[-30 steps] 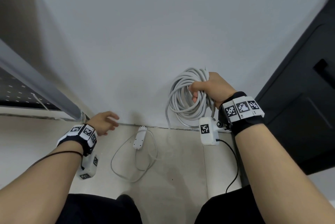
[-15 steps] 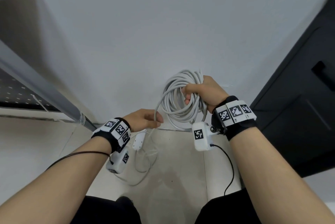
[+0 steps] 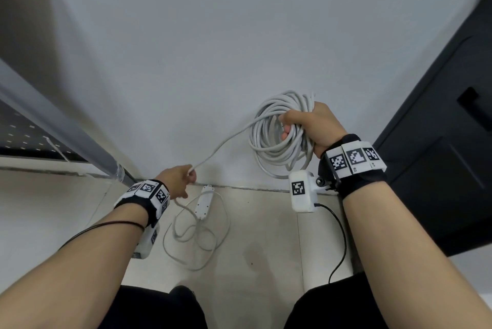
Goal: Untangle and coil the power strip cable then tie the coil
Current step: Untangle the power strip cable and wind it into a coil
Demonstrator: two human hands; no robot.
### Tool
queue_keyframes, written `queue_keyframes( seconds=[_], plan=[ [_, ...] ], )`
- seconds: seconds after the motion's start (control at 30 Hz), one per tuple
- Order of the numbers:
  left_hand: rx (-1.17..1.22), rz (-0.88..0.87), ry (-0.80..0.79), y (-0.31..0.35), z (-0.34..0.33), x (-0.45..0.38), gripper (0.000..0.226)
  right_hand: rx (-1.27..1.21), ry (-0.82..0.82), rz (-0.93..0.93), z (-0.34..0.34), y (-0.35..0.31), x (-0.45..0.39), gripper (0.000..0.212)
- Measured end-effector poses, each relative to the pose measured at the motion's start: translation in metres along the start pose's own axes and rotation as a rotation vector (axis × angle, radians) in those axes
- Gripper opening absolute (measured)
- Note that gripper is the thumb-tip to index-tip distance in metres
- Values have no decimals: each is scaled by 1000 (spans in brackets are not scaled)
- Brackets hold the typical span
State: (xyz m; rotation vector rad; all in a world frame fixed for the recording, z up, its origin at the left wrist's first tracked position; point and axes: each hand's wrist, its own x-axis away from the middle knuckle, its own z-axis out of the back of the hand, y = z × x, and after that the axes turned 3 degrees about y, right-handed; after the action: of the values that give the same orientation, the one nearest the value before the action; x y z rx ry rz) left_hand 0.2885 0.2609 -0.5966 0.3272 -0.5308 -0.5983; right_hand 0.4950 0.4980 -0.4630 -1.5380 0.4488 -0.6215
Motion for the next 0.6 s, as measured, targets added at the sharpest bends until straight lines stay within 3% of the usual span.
queue_keyframes(
  seconds=[0.1,0.33,0.47,0.6],
  plan=[
    [-26,-77,100,11,8,2,7,1,32,-14,-2,-1,-3,17],
    [-232,-339,39,73,24,21,11,182,18,-37,-5,5,-3,27],
    [0,-545,-9,105,36,42,13,305,-48,-28,-14,11,0,22],
    [325,-628,-54,126,46,61,22,473,-131,19,-30,13,4,28]
  ],
)
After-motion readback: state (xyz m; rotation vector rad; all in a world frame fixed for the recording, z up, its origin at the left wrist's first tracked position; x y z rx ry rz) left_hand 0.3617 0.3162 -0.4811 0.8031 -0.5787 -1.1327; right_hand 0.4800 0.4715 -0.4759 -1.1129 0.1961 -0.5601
